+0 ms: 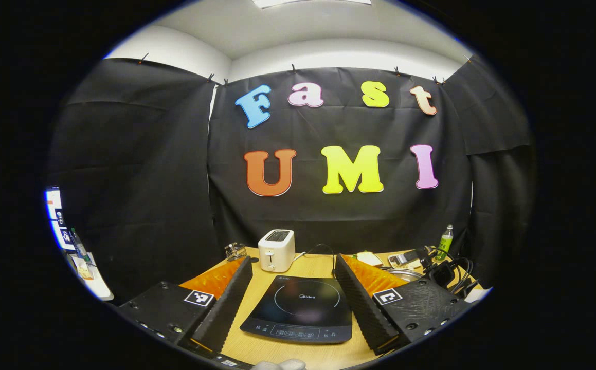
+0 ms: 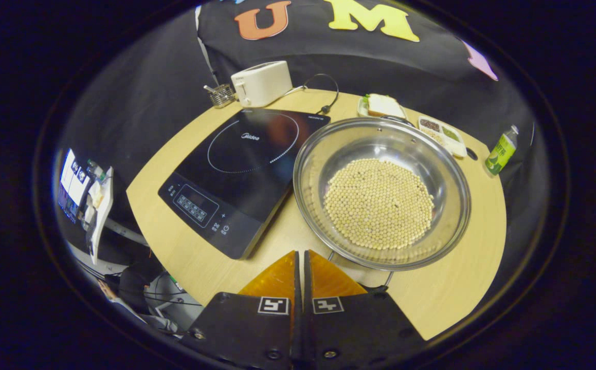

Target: First push the handle of the pot to place it horizontally, then grasp the pot with both hands and set it on the induction cooktop.

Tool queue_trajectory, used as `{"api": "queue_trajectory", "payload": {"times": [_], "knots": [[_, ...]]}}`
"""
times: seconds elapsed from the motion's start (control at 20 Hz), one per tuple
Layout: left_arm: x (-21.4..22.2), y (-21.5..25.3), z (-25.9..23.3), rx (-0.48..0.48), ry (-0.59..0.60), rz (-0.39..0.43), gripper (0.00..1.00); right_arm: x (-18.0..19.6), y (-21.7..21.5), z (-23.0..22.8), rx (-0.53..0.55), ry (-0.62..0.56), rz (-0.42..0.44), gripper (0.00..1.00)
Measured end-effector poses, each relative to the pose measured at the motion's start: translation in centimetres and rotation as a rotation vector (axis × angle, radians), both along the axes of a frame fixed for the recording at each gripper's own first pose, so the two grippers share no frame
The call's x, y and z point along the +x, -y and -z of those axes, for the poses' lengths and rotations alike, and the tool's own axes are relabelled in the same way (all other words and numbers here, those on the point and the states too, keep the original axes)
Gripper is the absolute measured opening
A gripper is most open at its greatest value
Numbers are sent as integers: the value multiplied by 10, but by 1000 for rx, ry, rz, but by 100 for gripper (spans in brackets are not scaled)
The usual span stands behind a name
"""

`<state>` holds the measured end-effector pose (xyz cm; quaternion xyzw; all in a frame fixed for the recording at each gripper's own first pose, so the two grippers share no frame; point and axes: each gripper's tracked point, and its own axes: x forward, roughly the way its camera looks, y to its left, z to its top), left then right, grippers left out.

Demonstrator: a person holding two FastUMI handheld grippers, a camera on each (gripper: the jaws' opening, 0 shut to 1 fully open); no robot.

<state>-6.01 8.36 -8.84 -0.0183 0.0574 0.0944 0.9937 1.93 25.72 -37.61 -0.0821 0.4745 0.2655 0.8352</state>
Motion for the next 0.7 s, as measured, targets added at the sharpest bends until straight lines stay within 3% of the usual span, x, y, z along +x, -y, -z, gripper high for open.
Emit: {"api": "queue_trajectory", "payload": {"times": [0.15, 0.7], "knots": [[-1, 0, 0, -3, -6, 0, 96, -1, -1, 7, 15, -37, 14, 0], [4, 10, -1, -5, -4, 30, 96, -2, 27, 13, 0, -51, 69, 4]]}}
